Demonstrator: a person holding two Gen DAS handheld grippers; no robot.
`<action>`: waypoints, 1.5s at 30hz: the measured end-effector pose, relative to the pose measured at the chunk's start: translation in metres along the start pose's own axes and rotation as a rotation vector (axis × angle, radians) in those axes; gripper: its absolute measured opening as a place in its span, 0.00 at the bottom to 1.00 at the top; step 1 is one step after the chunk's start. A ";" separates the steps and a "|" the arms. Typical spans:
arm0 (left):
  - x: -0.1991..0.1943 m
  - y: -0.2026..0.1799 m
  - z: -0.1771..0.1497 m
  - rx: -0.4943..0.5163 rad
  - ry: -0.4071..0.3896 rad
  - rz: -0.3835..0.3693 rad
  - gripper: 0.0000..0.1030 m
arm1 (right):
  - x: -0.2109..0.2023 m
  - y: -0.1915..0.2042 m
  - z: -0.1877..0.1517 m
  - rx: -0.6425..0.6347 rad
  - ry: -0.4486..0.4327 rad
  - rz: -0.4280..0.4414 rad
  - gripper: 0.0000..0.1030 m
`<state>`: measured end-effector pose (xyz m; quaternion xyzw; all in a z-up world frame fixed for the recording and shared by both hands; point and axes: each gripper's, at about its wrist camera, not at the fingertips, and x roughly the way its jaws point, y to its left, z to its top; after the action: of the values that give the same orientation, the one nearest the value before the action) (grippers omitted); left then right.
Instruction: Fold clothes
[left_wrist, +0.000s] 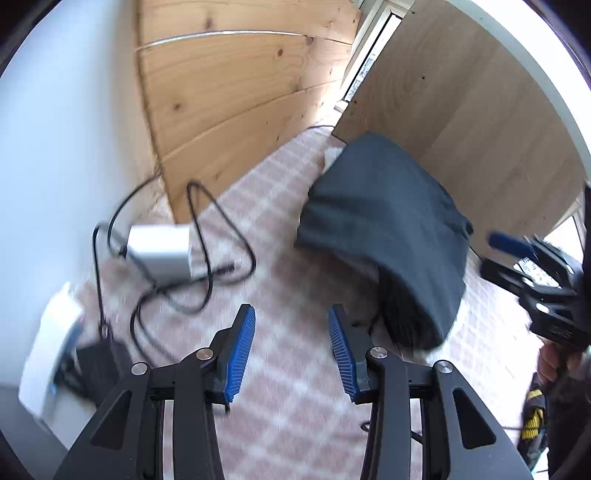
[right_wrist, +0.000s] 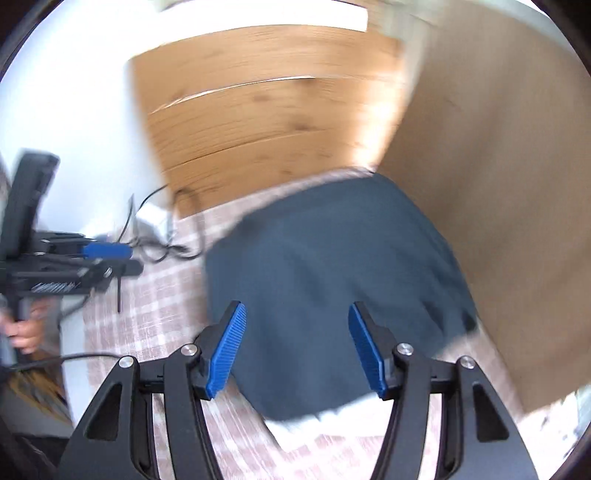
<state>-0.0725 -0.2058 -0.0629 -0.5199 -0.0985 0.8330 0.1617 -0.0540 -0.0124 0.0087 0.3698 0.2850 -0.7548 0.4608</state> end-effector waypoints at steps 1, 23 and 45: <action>-0.007 0.003 -0.009 -0.011 -0.001 -0.009 0.38 | 0.010 0.016 0.013 -0.049 0.011 -0.017 0.56; 0.019 0.024 0.000 0.088 0.083 -0.286 0.39 | 0.050 -0.064 0.038 0.597 0.067 0.154 0.06; 0.012 -0.019 0.087 0.280 -0.120 -0.284 0.37 | 0.000 -0.083 0.030 0.526 -0.025 0.199 0.24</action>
<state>-0.1524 -0.1836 -0.0289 -0.4227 -0.0632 0.8369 0.3419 -0.1383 -0.0014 0.0330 0.4936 0.0360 -0.7583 0.4243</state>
